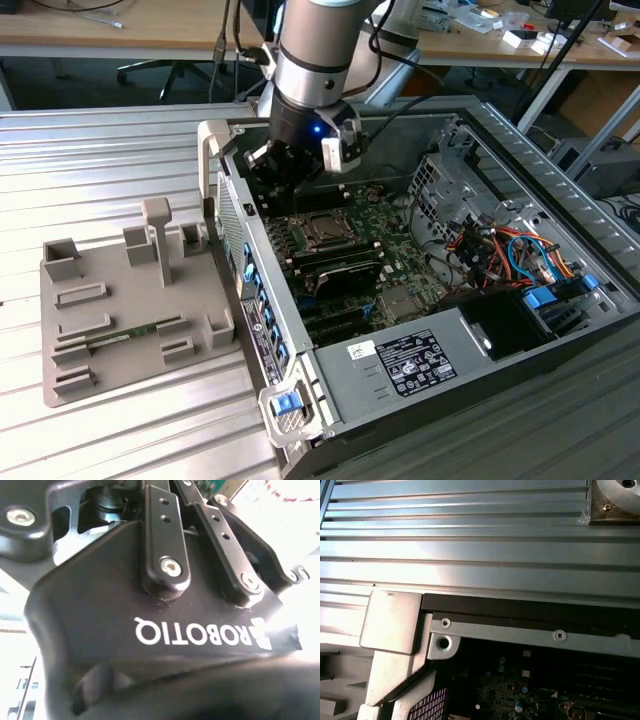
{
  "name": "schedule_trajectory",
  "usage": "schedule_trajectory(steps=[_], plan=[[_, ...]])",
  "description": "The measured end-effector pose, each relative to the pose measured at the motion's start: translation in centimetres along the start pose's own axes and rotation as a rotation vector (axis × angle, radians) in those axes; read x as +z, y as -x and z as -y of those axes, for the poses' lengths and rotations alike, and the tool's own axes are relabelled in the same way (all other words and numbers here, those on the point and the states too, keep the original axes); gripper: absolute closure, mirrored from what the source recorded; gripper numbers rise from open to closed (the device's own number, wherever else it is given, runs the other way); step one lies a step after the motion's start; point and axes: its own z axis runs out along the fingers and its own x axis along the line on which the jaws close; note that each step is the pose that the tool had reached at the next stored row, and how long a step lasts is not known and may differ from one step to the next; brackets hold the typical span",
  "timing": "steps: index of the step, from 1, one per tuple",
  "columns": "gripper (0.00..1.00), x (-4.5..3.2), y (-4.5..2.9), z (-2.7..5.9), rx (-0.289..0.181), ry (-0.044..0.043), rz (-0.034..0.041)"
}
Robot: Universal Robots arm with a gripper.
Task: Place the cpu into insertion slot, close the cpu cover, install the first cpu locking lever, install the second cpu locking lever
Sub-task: 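Install the first cpu locking lever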
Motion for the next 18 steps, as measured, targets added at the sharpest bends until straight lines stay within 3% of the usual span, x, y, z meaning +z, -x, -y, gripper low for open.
schedule_trajectory(steps=[7, 18], plan=[[0.9, 0.3, 0.4, -1.81, -0.004, 0.0017, -0.0002], [0.9, 0.7, 4.57, -1.43, -0.007, 0.0034, -0.016]])
